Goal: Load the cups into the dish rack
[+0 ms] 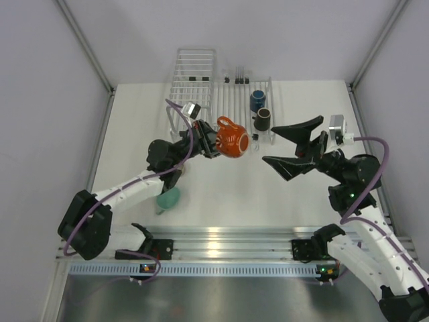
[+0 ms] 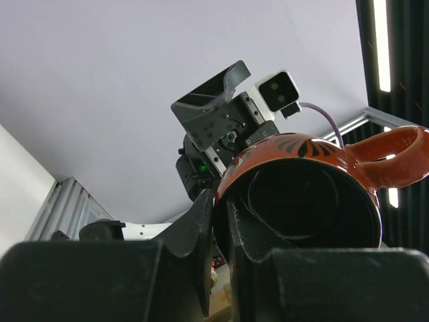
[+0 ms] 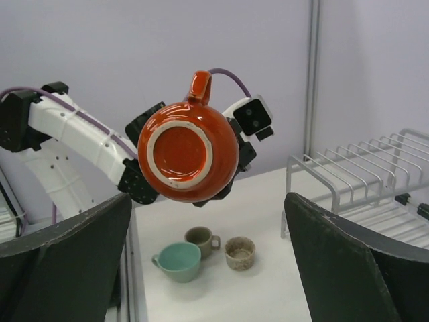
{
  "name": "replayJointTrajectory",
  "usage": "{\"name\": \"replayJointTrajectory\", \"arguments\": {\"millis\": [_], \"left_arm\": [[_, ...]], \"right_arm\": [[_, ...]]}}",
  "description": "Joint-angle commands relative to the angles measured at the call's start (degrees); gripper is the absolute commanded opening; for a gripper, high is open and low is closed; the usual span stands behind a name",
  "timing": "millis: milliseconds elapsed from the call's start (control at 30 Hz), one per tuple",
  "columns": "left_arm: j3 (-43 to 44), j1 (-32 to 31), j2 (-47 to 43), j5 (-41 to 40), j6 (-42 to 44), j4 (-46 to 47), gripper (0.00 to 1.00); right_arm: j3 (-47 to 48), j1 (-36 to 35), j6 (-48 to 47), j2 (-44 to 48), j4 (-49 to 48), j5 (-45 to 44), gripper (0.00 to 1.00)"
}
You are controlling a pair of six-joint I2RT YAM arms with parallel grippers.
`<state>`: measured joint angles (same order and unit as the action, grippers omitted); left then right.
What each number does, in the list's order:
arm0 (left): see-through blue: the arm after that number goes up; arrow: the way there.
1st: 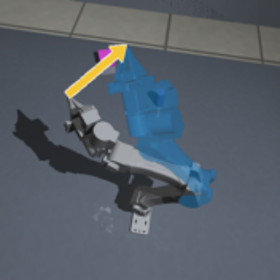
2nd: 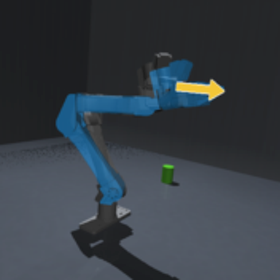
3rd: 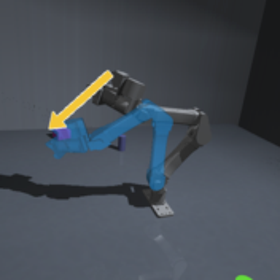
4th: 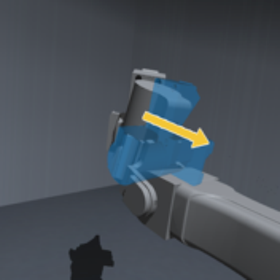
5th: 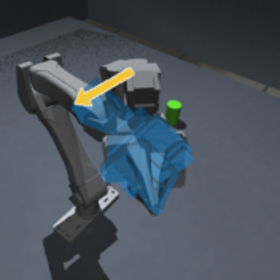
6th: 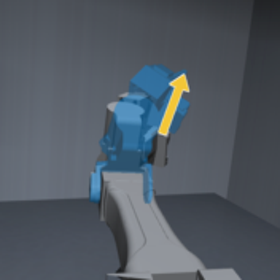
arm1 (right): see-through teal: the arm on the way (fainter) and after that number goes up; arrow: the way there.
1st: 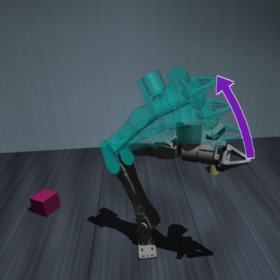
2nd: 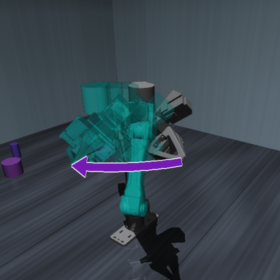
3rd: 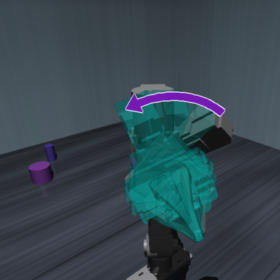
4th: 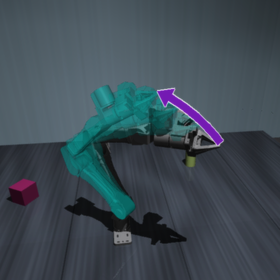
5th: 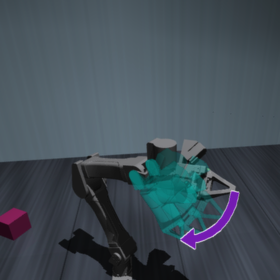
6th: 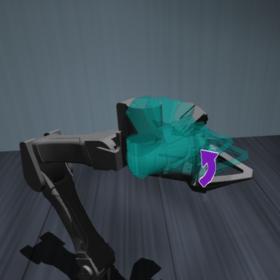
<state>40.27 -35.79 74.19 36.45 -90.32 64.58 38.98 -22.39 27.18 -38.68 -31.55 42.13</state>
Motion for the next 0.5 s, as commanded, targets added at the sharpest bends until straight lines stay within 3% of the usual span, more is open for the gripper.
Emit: {"name": "replayJointTrajectory", "arguments": {"millis": [0,467], "left_arm": [[3.3,-0.5,0.9,0.0,-2.8,9.6,0.00],[5.6,-3.3,4.4,-2.1,-0.2,9.4,0.00]], "right_arm": [[0.0,-0.5,2.8,-1.0,-7.2,3.0,0.97],[0.6,-6.0,-0.5,-5.8,-7.0,-1.1,0.99]]}}
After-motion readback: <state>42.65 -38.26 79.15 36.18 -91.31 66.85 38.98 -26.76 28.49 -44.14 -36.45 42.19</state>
